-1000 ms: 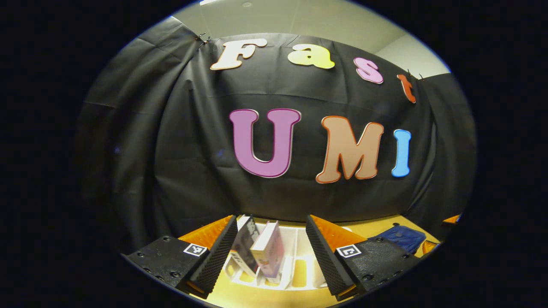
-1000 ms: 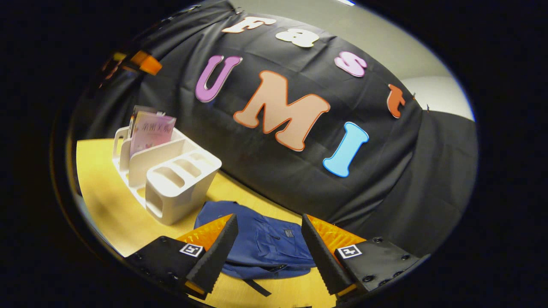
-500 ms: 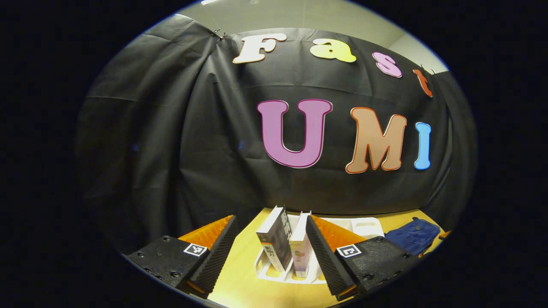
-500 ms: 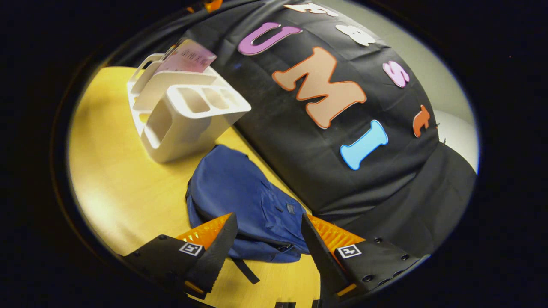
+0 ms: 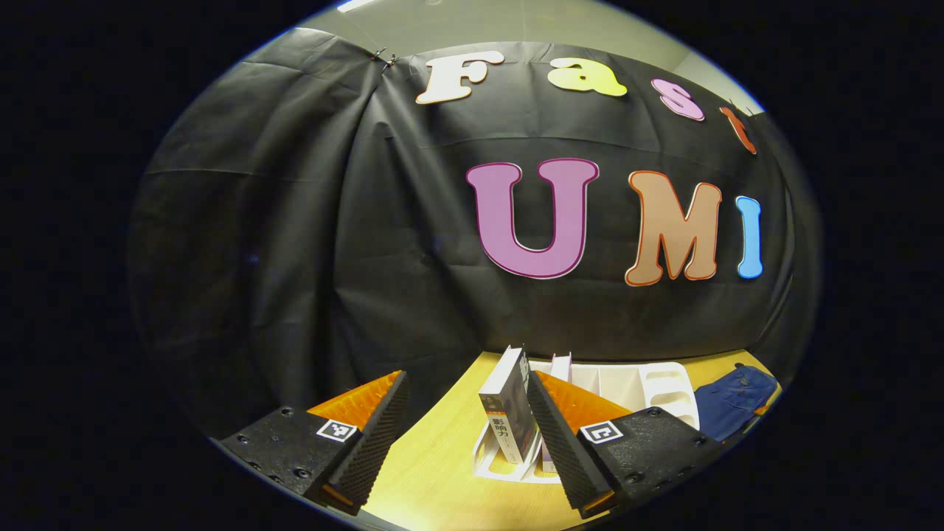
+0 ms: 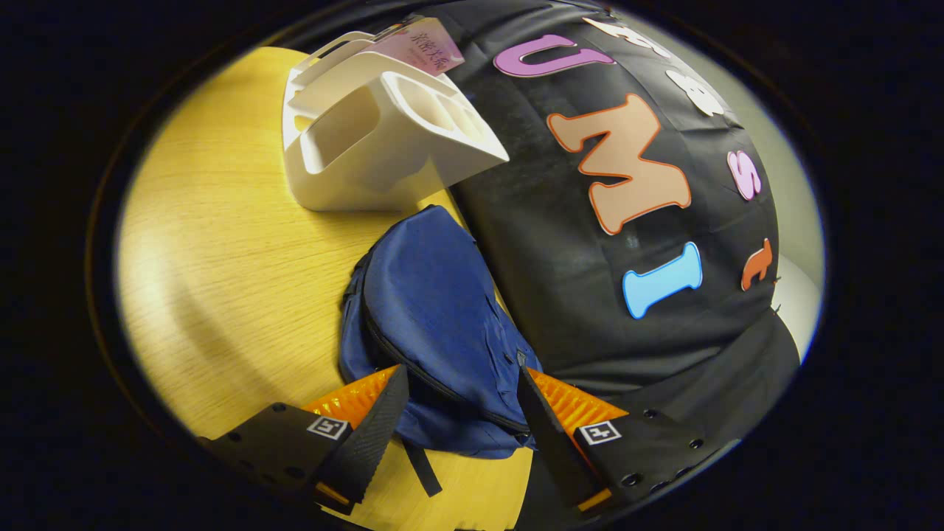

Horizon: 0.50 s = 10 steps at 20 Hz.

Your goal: Open the schoolbag, grab two books from the bookshelf and put them into the schoolbag.

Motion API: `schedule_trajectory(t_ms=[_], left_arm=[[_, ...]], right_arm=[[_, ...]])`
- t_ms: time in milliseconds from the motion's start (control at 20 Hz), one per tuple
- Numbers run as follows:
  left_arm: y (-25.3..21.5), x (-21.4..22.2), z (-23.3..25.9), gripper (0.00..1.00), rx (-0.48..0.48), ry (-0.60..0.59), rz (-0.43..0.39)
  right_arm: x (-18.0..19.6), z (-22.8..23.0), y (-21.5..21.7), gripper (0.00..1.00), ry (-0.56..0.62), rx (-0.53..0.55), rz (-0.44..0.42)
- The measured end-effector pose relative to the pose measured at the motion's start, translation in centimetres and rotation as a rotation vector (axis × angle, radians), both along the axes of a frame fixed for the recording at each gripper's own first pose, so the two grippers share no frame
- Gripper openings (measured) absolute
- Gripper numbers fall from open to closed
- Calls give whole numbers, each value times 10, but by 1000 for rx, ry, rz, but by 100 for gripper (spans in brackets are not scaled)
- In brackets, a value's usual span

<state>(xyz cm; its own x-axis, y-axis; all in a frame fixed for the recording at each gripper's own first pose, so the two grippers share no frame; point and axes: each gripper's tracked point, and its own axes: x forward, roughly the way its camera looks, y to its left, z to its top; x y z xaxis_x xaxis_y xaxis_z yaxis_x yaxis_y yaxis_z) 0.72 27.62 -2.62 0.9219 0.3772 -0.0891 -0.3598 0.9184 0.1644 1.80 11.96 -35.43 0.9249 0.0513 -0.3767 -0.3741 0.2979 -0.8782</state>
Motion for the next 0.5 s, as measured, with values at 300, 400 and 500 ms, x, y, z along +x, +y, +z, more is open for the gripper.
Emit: schedule_trajectory(t_ms=[300,400,500], left_arm=[[7,3,-6,93,-24,-1,19],[8,5,-9,93,-32,1,21],[8,6,-11,93,-36,4,20]], right_arm=[[23,-2,10,100,-6,-25,34],[35,6,14,97,-26,-25,42],[43,6,18,97,-38,-25,49]])
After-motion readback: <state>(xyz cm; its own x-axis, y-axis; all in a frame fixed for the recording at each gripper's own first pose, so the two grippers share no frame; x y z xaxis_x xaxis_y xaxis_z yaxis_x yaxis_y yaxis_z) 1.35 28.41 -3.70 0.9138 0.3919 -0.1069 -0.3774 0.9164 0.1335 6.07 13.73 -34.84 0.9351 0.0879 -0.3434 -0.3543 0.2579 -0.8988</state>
